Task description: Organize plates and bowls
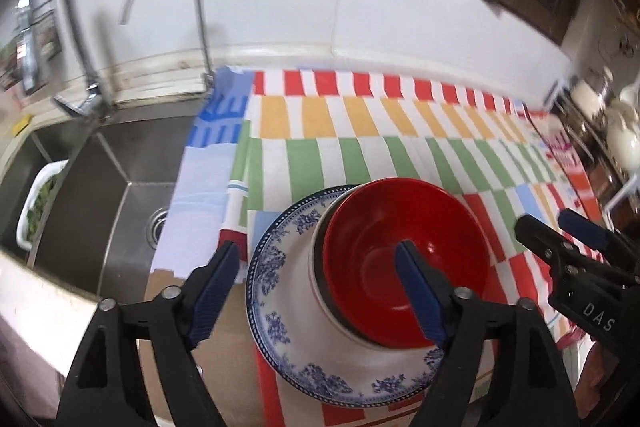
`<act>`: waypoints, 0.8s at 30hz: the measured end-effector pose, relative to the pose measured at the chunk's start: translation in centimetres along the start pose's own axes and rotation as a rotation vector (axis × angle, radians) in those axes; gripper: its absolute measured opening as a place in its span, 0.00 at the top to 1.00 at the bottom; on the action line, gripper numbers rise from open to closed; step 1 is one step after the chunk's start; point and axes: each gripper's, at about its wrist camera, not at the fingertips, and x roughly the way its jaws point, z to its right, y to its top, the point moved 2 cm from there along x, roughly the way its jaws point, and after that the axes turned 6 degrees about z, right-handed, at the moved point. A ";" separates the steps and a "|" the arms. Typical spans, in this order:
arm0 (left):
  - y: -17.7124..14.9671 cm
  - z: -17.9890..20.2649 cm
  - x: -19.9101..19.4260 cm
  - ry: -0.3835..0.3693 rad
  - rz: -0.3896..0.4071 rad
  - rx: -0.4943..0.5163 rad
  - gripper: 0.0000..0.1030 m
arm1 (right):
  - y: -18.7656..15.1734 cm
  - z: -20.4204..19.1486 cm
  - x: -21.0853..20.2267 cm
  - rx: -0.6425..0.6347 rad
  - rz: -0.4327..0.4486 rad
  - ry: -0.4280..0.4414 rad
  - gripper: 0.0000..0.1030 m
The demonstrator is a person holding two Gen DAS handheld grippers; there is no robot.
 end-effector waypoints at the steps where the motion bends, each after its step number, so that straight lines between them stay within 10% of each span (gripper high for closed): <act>1: -0.3 0.1 -0.6 0.004 0.018 -0.007 0.19 | -0.2 0.2 -0.7 -0.016 0.027 -0.011 0.30; 24: -8.6 7.4 -13.5 0.111 0.276 0.053 0.00 | -7.3 4.9 -13.8 -0.076 0.284 0.003 0.16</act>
